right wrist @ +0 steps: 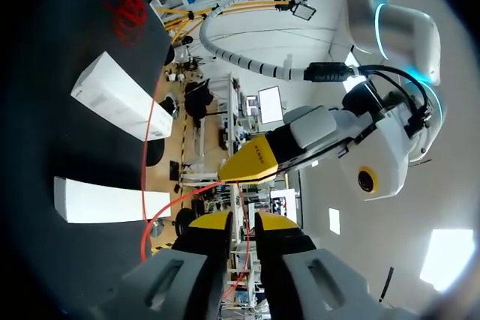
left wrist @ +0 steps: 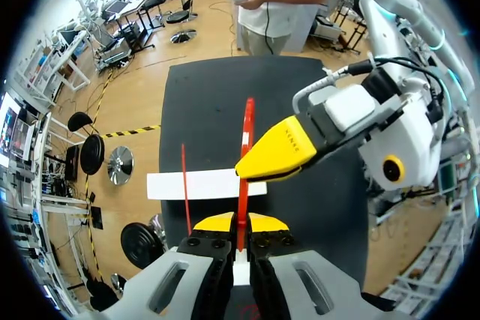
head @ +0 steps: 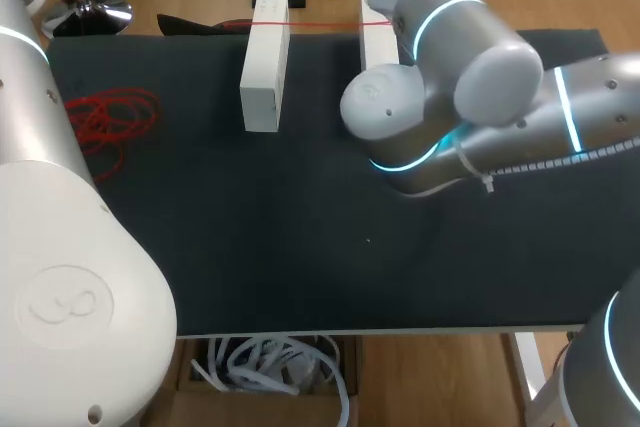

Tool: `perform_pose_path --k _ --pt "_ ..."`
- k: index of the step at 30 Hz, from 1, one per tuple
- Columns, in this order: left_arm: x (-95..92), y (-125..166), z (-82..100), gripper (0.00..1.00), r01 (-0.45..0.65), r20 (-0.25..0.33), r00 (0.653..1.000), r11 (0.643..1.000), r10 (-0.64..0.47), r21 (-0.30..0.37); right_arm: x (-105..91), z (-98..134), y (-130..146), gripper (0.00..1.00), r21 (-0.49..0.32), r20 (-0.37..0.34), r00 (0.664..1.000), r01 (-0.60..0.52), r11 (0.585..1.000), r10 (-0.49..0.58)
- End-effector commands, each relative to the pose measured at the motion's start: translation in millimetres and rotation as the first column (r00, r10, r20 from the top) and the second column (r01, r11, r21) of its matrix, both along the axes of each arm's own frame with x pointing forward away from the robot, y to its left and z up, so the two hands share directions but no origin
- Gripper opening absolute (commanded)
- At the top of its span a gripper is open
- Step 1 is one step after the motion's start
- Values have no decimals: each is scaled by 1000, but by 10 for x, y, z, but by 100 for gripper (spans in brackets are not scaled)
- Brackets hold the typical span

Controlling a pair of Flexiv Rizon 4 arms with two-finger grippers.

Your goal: Grab the tape and strap the tape.

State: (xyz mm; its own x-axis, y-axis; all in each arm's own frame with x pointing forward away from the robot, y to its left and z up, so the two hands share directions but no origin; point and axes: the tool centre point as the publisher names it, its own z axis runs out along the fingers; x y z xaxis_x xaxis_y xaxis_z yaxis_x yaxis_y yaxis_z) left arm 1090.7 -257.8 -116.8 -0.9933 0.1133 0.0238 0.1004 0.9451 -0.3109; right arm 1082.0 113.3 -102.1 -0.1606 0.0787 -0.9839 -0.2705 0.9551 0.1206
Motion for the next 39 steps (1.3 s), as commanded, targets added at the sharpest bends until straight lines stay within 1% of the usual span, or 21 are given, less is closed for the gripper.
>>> perform_pose_path --k 1,8,10,17,24,29,32,33,34,35,36,37,38,39 --pt "4 -4 19 0 0 -2 1000 1000 0 6 -77 53 -122 12 3 -21 999 -35 999 35" --pt "4 -4 19 0 0 -2 1000 1000 0 6 -241 73 -207 12 25 -30 996 -86 996 87" --pt "4 -4 19 0 0 -2 1000 1000 0 6 -291 66 -252 12 33 -42 994 -104 994 106" --pt "4 -4 19 0 0 -2 1000 1000 0 6 -369 91 -554 12 62 -50 994 -96 993 99" --pt "4 -4 19 0 0 -2 1000 1000 0 6 -332 131 -995 12 67 -40 997 -62 996 65" --pt "4 -4 19 0 0 -2 1000 1000 0 6 -235 113 -1307 5 61 -38 999 -20 998 22" --pt "4 -4 19 0 0 -2 1000 1000 0 6 -180 93 -1431 7 58 -38 999 -12 998 14" --pt "4 -4 19 0 0 -2 1000 1000 0 6 -163 83 -1466 11 58 -39 999 -9 998 12" --pt "4 -4 19 0 0 -2 1000 1000 0 6 -148 77 -1498 18 60 -40 999 -5 998 7" --pt "4 -4 19 0 0 -2 1000 1000 0 6 -134 71 -1520 21 59 -40 999 -4 998 7" --pt "4 -4 19 0 0 -2 1000 1000 0 6 -117 66 -1540 21 59 -43 999 -5 998 8" --pt "4 -4 19 0 0 -2 1000 1000 0 6 -101 65 -1556 24 62 -45 999 -7 998 10" --pt "4 -4 19 0 0 -2 1000 1000 0 6 -89 66 -1564 47 63 -49 998 -22 998 25" --pt "4 -4 19 0 0 -2 1000 1000 0 6 -89 66 -1564 100 63 -49 998 -22 998 25"
